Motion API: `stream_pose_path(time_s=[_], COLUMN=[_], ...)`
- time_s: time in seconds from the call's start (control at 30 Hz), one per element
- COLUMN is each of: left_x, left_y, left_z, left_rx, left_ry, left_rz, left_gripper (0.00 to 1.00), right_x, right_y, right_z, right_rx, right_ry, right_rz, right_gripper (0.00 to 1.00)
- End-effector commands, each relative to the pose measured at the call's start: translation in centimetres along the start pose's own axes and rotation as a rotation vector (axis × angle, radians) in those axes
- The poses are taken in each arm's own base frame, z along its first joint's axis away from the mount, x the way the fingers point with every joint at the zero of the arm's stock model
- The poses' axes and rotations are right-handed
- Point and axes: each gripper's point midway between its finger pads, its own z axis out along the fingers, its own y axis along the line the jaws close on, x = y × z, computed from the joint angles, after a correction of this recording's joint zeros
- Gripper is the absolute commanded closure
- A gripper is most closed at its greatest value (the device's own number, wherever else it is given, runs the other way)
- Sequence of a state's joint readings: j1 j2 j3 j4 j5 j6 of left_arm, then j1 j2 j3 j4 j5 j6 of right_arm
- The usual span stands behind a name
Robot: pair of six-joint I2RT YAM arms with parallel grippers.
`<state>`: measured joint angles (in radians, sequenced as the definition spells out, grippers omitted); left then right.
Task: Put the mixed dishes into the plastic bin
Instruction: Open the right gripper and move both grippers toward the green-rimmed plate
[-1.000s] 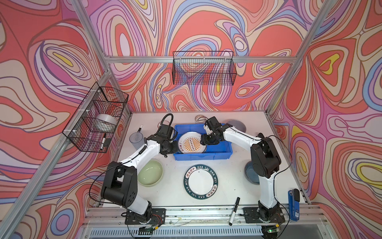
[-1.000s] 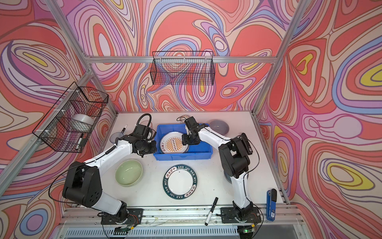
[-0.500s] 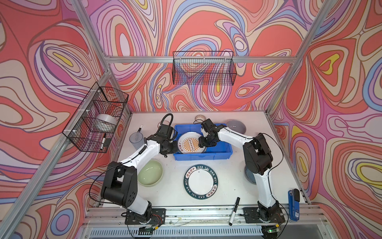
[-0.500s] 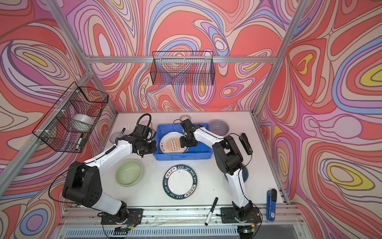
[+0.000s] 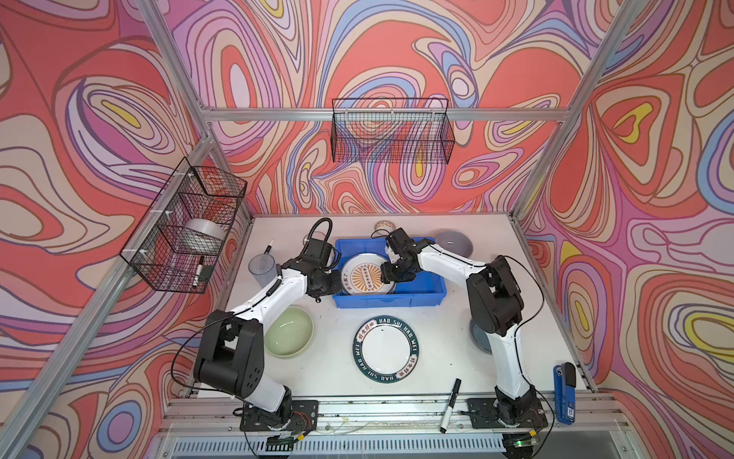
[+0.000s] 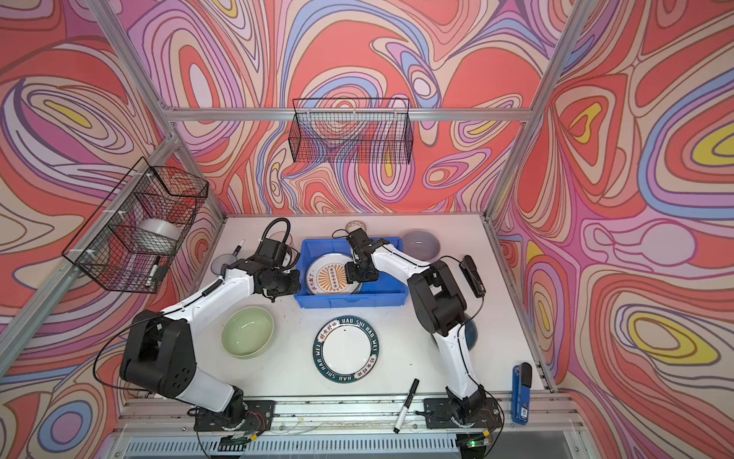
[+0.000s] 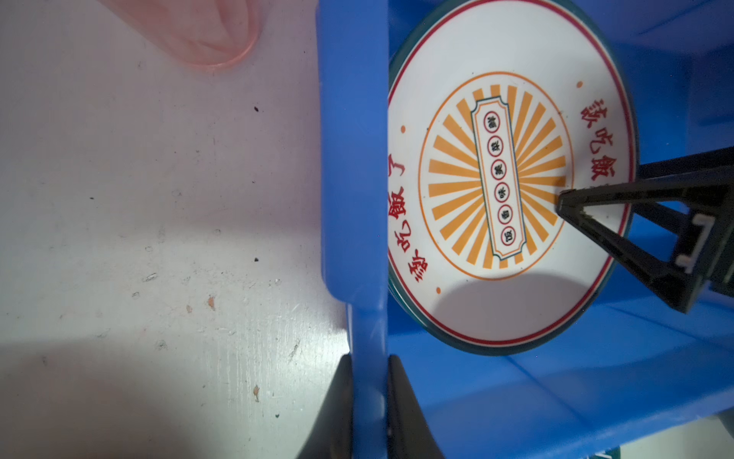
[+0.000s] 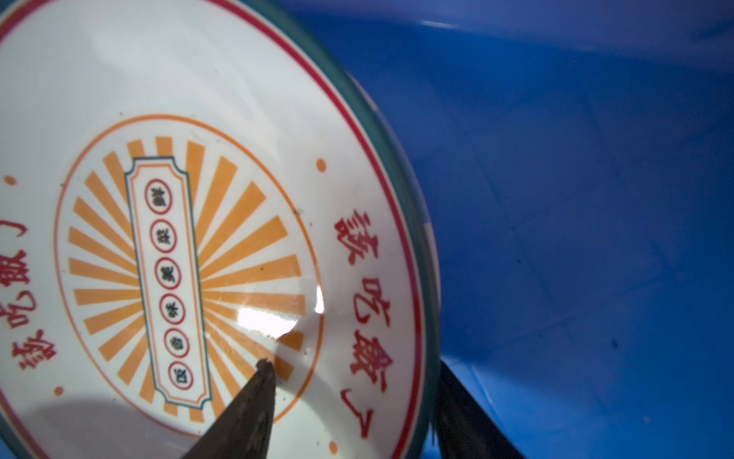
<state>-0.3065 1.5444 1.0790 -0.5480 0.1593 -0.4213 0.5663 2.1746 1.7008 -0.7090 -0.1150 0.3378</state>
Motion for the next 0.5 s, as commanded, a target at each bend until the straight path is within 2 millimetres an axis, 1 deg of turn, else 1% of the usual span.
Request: stream_pose_path(time_s=[0.0,0.07,0.17,0.23,0.33,0.47], left_x=[-0.3,-0.5,-0.6,-0.6,-0.5,0.5], left_y=[-0.2,-0.1,0.1,0.3,0.0,-0.4], left_z=[-1.0,-1.4,-2.2,-2.8,-4.3,-6.4], left_rx=[0.013,0.010,-0.002,-0.016,0.000,0.039], left_ry=[-0.016,-0.022,-0.031,-0.037,-0.057,-0.079], left_rz=[0.020,0.020,0.017,0.013,0.017,0.035], left_gripper=[0.78,0.69,0.61,0.53,0.48,0.41], right_x=[-0.9,-1.3,-1.9,-2.1,-1.8,-0.5], right_y=[-0.3,-0.7,-1.1,-1.2,-0.9,-0.3], right_z=[-2.3,-3.5,-5.4,-6.6,-8.6,-11.8], right_rx=[0.043,0.055,0.059,0.059,0.050,-0.002], right_ry=[-0.056,-0.091,-0.131,-0.149,-0.166,-0.197], right_rz=[-0.020,-0.013,-0.002,-0.004,-0.014,-0.021], right_gripper=[0.36,0.34,0.33,0.33,0.33,0.35])
